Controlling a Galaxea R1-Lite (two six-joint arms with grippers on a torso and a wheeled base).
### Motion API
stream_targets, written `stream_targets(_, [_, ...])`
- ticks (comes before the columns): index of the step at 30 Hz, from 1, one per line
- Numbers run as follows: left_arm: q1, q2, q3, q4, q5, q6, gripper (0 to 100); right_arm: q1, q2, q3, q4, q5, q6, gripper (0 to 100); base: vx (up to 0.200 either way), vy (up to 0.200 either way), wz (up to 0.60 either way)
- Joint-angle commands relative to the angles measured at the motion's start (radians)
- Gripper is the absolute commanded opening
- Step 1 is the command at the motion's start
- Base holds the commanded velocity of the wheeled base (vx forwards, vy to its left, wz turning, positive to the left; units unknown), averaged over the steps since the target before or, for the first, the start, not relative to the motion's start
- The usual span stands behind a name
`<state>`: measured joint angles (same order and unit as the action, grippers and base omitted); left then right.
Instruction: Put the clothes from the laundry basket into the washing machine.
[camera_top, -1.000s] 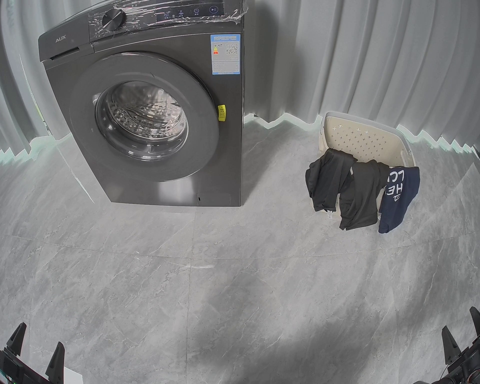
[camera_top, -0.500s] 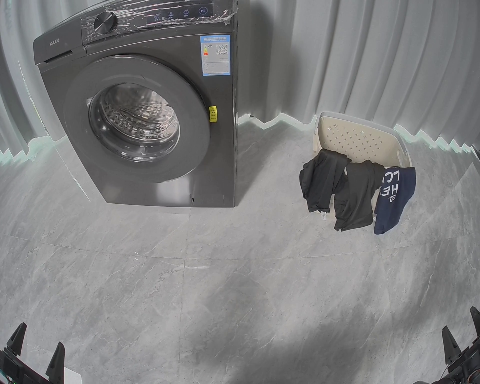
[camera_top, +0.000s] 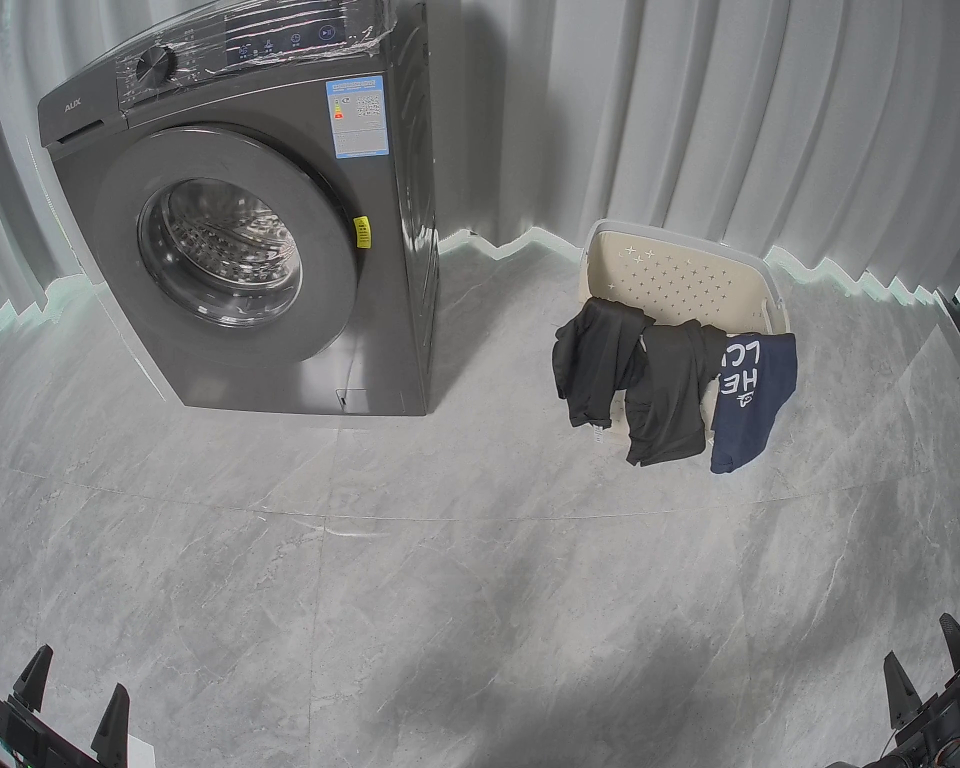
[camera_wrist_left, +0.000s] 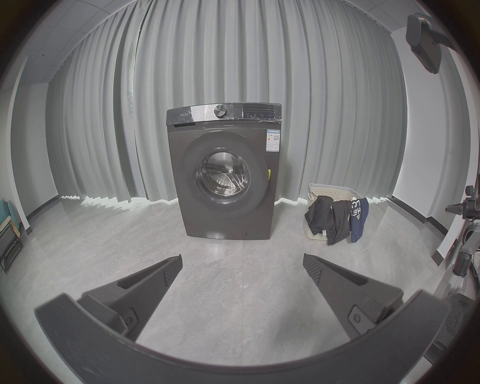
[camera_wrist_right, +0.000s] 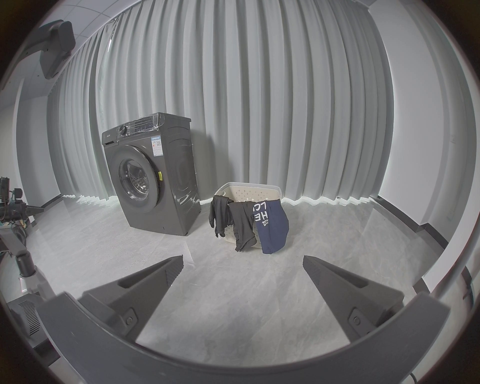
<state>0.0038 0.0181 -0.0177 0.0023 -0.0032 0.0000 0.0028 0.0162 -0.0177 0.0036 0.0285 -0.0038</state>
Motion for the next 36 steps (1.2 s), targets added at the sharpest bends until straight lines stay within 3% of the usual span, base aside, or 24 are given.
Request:
stream_targets(1, [0.001, -0.013, 0.016, 0.001, 0.0, 0.0, 100, 0.0, -0.016, 0.016, -0.001, 0.001, -0.001, 100, 0.0, -0.2, 0.0])
stream_targets(21, [0.001, -0.013, 0.016, 0.001, 0.0, 0.0, 100, 0.0, -0.016, 0.016, -0.001, 0.001, -0.001, 100, 0.0, -0.2, 0.0])
stream_targets(33, [0.001, -0.013, 0.016, 0.001, 0.0, 0.002, 100, 0.0, -0.016, 0.016, -0.001, 0.001, -0.001, 100, 0.0, 0.0, 0.0])
stream_targets(36, [0.001, -0.013, 0.016, 0.001, 0.0, 0.003, 100, 0.0, -0.016, 0.016, -0.001, 0.001, -0.001, 100, 0.2, 0.0, 0.0])
